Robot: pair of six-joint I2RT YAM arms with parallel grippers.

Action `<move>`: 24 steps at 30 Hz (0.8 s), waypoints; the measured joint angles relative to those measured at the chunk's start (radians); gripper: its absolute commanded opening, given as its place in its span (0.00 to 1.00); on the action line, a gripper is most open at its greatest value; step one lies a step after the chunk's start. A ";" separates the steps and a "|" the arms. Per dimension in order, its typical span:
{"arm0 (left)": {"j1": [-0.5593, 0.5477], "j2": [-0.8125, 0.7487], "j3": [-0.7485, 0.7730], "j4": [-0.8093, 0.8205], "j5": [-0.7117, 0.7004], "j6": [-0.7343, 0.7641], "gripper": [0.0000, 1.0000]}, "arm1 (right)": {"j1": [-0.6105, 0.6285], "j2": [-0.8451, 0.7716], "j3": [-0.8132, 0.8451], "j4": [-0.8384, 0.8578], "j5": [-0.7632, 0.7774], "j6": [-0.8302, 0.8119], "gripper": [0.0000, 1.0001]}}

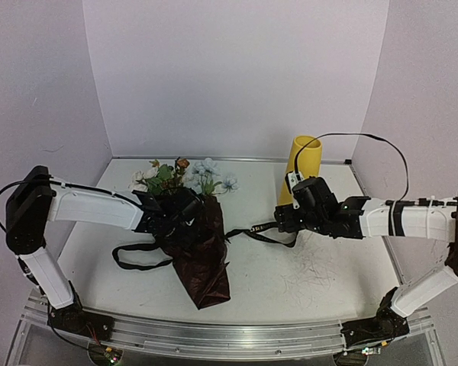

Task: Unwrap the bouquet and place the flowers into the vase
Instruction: Untie the ribbon from the wrapping paper.

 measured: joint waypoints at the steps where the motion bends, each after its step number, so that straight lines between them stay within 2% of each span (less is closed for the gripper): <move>1: 0.000 -0.019 -0.001 -0.003 -0.008 -0.010 0.00 | 0.000 0.003 0.000 0.001 -0.003 0.000 0.77; 7: 0.001 -0.225 -0.054 0.000 -0.035 -0.078 0.00 | 0.000 0.030 0.015 0.011 -0.033 -0.009 0.77; 12: 0.018 -0.387 -0.162 -0.004 -0.095 -0.216 0.00 | 0.000 0.066 0.057 0.029 -0.114 -0.037 0.79; 14: 0.070 -0.451 -0.223 -0.020 -0.101 -0.292 0.00 | 0.000 0.090 0.084 0.041 -0.178 -0.050 0.79; 17: 0.206 -0.566 -0.319 -0.061 -0.124 -0.405 0.01 | 0.000 0.149 0.139 0.056 -0.282 -0.060 0.77; 19: 0.254 -0.636 -0.356 -0.112 -0.167 -0.489 0.17 | 0.000 0.198 0.174 0.066 -0.345 -0.058 0.75; 20: 0.268 -0.659 -0.362 -0.136 -0.187 -0.520 0.29 | 0.000 0.222 0.189 0.070 -0.373 -0.056 0.75; 22: 0.276 -0.703 -0.367 -0.193 -0.241 -0.611 0.63 | 0.000 0.264 0.209 0.072 -0.410 -0.043 0.73; 24: 0.284 -0.728 -0.368 -0.242 -0.284 -0.678 0.74 | 0.001 0.304 0.222 0.072 -0.436 -0.026 0.71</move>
